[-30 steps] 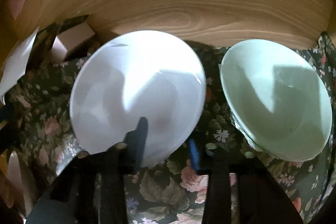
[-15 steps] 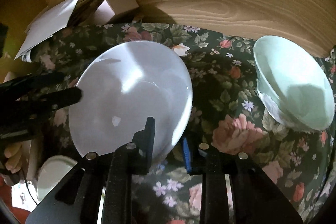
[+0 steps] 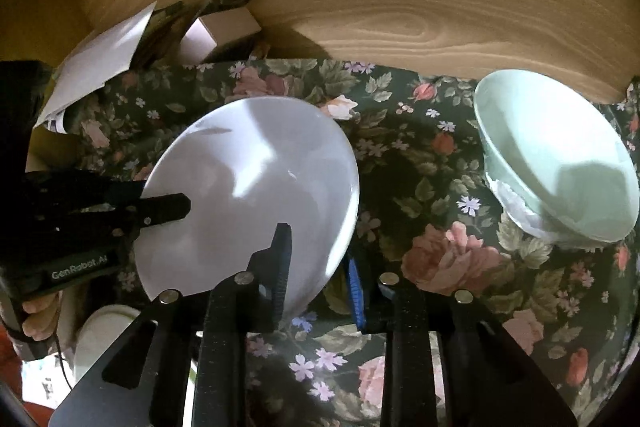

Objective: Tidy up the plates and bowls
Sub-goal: 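Lift the black-dotted white bowl with both grippers and carry it over the pink bowl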

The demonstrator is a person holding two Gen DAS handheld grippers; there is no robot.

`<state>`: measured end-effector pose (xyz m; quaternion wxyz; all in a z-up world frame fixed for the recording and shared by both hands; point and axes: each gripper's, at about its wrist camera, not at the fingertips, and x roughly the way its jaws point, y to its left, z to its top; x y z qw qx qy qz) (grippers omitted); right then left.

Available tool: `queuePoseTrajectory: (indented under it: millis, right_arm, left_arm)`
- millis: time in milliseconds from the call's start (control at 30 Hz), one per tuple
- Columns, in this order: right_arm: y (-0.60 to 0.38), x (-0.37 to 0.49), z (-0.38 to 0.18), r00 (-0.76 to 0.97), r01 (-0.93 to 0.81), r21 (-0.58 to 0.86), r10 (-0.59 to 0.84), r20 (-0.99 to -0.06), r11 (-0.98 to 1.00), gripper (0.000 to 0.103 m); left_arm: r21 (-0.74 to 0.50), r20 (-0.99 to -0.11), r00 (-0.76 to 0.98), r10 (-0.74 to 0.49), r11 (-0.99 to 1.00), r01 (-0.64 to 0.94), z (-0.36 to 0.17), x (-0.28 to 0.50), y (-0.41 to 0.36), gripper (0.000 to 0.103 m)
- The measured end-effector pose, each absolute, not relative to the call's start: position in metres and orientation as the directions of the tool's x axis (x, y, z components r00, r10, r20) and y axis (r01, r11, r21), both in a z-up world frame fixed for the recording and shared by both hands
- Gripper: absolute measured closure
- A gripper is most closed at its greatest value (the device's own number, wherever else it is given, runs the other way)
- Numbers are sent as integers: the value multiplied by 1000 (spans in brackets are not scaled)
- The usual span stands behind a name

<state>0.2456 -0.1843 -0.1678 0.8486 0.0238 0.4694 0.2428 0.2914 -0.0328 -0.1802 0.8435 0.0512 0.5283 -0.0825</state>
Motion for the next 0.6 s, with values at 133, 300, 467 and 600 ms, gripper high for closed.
queuePoseTrajectory:
  millis: [133, 300, 467, 600]
  right_arm:
    - [-183, 247, -170, 446, -388, 270, 435, -782, 881, 82]
    - [-184, 243, -163, 464, -387, 264, 434, -772, 883, 82]
    - [-188, 234, -148, 493, -390, 262, 440, -751, 883, 82]
    - [-188, 224, -134, 523, -393, 247, 436, -733, 886, 82]
  left_arm:
    - [25, -892, 446, -67, 980, 196, -180, 290, -36, 88]
    - [13, -885, 460, -78, 981, 193, -175, 286, -34, 88]
    - [8, -862, 499, -90, 981, 192, -160, 275, -32, 88]
    - [-3, -845, 525, -104, 982, 191, -148, 263, -29, 88]
